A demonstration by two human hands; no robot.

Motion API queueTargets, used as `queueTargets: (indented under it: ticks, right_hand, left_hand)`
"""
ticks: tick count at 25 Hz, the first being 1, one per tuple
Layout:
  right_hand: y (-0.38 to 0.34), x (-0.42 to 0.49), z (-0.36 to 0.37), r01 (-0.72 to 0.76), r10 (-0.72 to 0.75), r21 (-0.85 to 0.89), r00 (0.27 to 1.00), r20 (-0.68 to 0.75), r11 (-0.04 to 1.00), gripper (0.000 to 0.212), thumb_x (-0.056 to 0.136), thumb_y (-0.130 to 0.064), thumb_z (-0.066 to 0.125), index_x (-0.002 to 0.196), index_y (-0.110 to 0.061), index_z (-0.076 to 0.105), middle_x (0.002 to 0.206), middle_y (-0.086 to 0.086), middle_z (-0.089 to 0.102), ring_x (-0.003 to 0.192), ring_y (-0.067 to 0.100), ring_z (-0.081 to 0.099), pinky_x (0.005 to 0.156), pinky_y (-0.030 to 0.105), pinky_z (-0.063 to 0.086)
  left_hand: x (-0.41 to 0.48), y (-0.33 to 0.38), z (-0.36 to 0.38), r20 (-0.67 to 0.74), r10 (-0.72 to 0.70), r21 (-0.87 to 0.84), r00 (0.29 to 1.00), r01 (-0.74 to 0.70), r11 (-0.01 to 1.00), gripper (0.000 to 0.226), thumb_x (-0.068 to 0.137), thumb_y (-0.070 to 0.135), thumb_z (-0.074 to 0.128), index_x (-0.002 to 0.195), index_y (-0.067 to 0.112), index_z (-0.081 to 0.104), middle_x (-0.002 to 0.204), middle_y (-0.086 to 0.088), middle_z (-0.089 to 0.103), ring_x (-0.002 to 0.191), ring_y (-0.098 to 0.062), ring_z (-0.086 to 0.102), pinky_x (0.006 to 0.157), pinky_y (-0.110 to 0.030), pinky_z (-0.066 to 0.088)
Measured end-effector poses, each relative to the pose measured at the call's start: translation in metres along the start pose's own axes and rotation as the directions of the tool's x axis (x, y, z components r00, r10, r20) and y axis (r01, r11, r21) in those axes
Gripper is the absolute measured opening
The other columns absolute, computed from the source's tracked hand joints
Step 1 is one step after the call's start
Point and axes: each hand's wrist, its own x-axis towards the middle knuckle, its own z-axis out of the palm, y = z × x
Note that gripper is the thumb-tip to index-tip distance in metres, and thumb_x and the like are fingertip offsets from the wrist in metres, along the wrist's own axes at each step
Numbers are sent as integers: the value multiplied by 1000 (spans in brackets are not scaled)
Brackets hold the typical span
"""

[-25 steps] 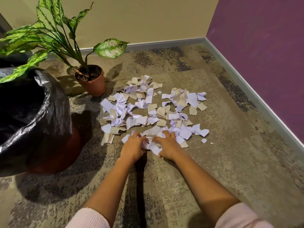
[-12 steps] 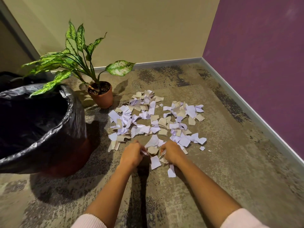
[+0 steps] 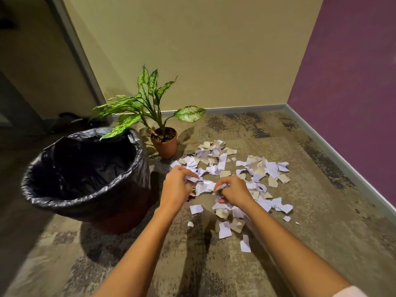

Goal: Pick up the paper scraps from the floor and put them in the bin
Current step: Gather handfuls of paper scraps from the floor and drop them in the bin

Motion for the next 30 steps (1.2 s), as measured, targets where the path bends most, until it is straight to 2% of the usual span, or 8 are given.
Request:
queueTargets:
  ticks: [3, 9, 12, 16, 20, 23, 27, 30]
  right_hand:
    - [-56, -2, 10, 143, -144, 101, 990, 1, 985, 36, 86, 14, 49, 71, -10, 72, 72, 10, 67, 43, 13, 65, 42, 22, 51]
    - [-171, -6, 57, 365, -401, 252, 909, 110, 896, 39, 84, 15, 55, 63, -16, 69, 73, 5, 67, 53, 18, 68, 45, 18, 50]
    - [-213, -5, 91, 466, -501, 226, 854, 137, 855, 40, 82, 13, 60, 62, -19, 71, 88, 11, 65, 55, 16, 69, 52, 21, 55]
    - [-239, -1, 130, 521, -530, 102, 823, 203, 848, 27, 81, 9, 58, 85, -10, 76, 81, 9, 67, 52, 11, 66, 57, 33, 61]
    - [-243, 3, 145, 609, -565, -86, 773, 288, 789, 39, 81, 0, 62, 110, -23, 74, 91, -2, 63, 66, 8, 54, 55, 16, 45]
    - [-241, 6, 141, 608, -556, -74, 764, 327, 791, 52, 80, 4, 57, 113, -35, 71, 104, 1, 68, 49, 7, 49, 44, 17, 43]
    - [-233, 7, 129, 610, -580, -59, 776, 248, 790, 51, 81, 2, 56, 113, -36, 71, 96, -5, 64, 55, 7, 54, 45, 14, 45]
    - [-221, 12, 116, 613, -598, -47, 782, 175, 788, 46, 82, -2, 61, 114, -34, 71, 91, -3, 62, 56, 3, 51, 41, 5, 36]
  left_hand:
    - [12, 11, -47, -141, 28, -53, 990, -36, 998, 24, 80, 4, 73, 96, 22, 79, 102, 1, 64, 95, -13, 60, 78, -27, 48]
    - [24, -12, -172, -421, -68, -165, 904, -2, 986, 11, 79, 23, 76, 87, 30, 79, 86, 10, 73, 81, 1, 65, 69, -7, 43]
    - [20, -39, -213, -418, -186, -219, 889, 100, 970, 13, 78, 20, 75, 81, 33, 77, 80, 10, 74, 79, -1, 67, 68, -17, 48]
    - [17, -69, -223, -406, -292, -135, 866, 259, 956, 21, 76, 16, 72, 86, 34, 74, 90, 5, 74, 82, -12, 68, 65, -24, 53]
    - [17, -86, -217, -366, -358, -32, 859, 373, 927, 43, 75, 31, 79, 116, 34, 68, 114, -3, 65, 98, -17, 66, 82, -39, 55]
    - [17, -88, -212, -354, -349, 9, 868, 377, 926, 47, 81, 29, 76, 125, 36, 62, 130, -2, 57, 108, -21, 61, 86, -39, 52]
    - [14, -82, -204, -351, -332, 32, 876, 365, 930, 48, 85, 27, 72, 131, 34, 59, 136, -3, 52, 120, -25, 56, 95, -41, 49]
    - [14, -64, -192, -354, -268, 50, 896, 305, 951, 46, 86, 27, 71, 130, 30, 60, 135, -1, 54, 125, -23, 52, 100, -43, 46]
